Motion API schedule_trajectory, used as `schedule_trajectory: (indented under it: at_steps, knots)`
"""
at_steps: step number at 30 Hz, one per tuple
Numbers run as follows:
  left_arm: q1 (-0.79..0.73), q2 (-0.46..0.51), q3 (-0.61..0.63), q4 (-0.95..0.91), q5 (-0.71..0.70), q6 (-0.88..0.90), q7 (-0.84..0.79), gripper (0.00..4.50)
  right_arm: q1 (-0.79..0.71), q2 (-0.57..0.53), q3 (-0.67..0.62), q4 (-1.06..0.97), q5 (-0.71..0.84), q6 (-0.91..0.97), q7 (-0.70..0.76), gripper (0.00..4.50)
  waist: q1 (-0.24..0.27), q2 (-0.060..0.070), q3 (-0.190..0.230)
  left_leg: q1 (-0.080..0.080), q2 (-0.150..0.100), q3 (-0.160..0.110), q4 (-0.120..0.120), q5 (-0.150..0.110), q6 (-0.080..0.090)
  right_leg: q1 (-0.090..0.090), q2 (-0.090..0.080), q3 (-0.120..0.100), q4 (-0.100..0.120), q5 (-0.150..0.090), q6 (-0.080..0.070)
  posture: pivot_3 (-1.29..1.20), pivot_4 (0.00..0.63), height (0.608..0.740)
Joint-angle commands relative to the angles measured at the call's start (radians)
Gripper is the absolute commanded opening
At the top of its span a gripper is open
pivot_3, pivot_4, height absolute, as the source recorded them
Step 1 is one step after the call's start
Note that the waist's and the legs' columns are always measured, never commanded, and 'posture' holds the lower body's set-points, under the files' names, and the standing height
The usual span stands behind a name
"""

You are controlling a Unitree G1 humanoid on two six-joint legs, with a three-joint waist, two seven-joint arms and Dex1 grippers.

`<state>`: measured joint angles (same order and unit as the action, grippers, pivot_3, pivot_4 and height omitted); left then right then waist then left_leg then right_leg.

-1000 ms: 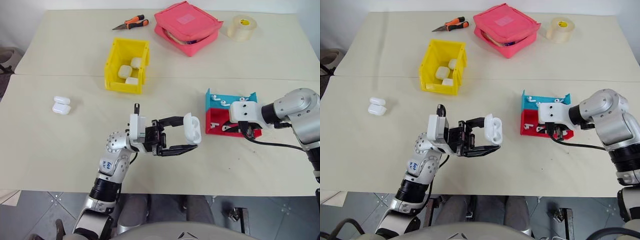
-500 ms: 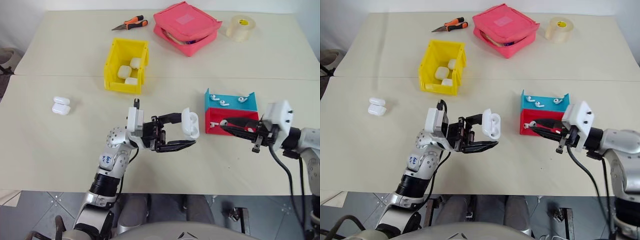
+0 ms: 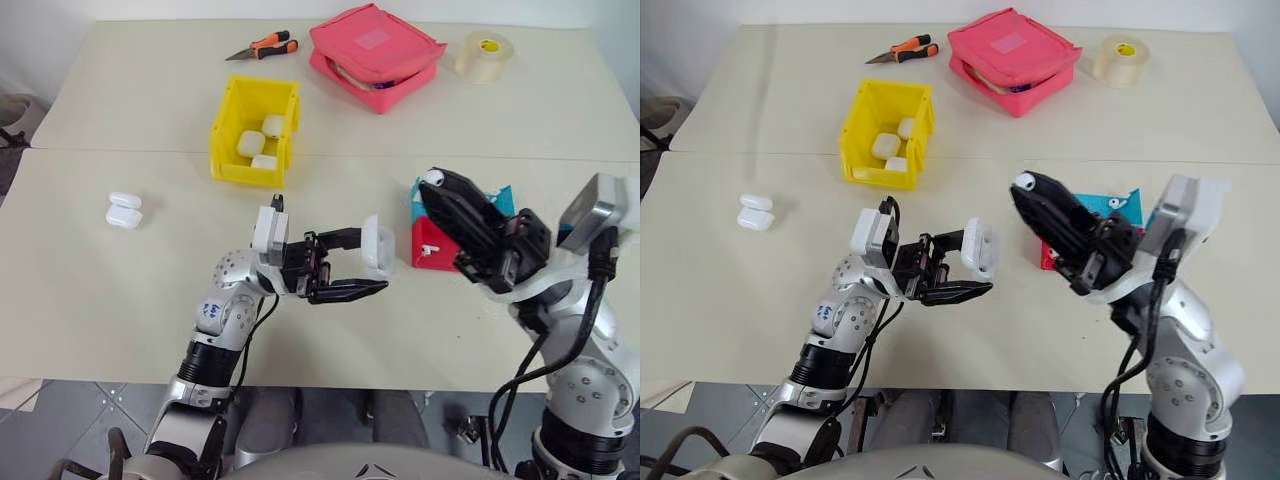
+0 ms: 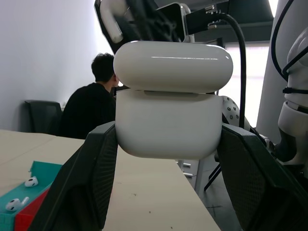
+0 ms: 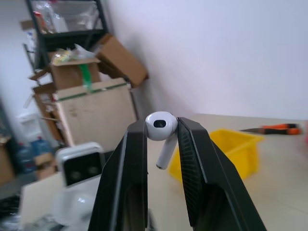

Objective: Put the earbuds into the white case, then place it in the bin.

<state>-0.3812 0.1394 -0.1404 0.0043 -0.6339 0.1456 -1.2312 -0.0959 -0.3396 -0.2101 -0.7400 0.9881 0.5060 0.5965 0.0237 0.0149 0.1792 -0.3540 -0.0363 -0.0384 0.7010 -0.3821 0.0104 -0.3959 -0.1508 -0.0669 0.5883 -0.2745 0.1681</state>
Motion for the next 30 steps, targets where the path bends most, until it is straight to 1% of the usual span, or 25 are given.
schedule_trajectory:
  at_steps: [1,16,24,27,30]
  knots:
    - [-0.012,-0.002,0.005,-0.053,-0.025,0.017,0.008,2.77,0.017,0.012,0.032,-0.019,0.018,-0.036,0.007,0.52,0.0,0.0,0.0,0.0,0.0,0.0,0.0,0.0,0.0,0.0,0.0,0.0,0.0,0.0,0.0,0.0,0.15,0.74]
    - [-0.035,-0.015,0.011,-0.058,-0.02,0.018,0.022,2.77,0.097,0.017,0.11,0.079,-0.082,-0.154,0.074,0.52,-0.002,0.0,0.0,0.0,0.0,0.001,-0.001,0.0,0.0,0.0,0.0,0.0,0.0,0.0,0.0,0.0,0.15,0.74]
    - [-0.041,-0.018,0.01,-0.054,-0.02,0.014,0.017,2.77,0.108,0.021,0.191,0.115,-0.163,-0.209,0.108,0.52,-0.002,0.0,0.0,0.0,0.0,0.001,-0.001,0.0,0.0,0.0,0.0,0.0,0.0,0.0,0.0,0.0,0.15,0.74]
    - [-0.041,-0.022,0.01,-0.052,-0.02,0.011,0.015,2.77,0.112,0.014,0.209,0.126,-0.178,-0.22,0.116,0.52,-0.001,0.0,0.0,0.0,0.0,0.001,-0.001,0.0,0.0,0.0,0.0,0.0,0.0,0.0,0.0,0.0,0.15,0.74]
    - [-0.046,-0.028,0.013,-0.048,-0.019,0.004,0.017,2.77,0.127,-0.016,0.224,0.141,-0.208,-0.226,0.145,0.52,-0.001,0.0,0.0,0.0,0.0,0.001,-0.001,0.0,0.0,0.0,0.0,0.0,0.0,0.0,0.0,0.0,0.15,0.74]
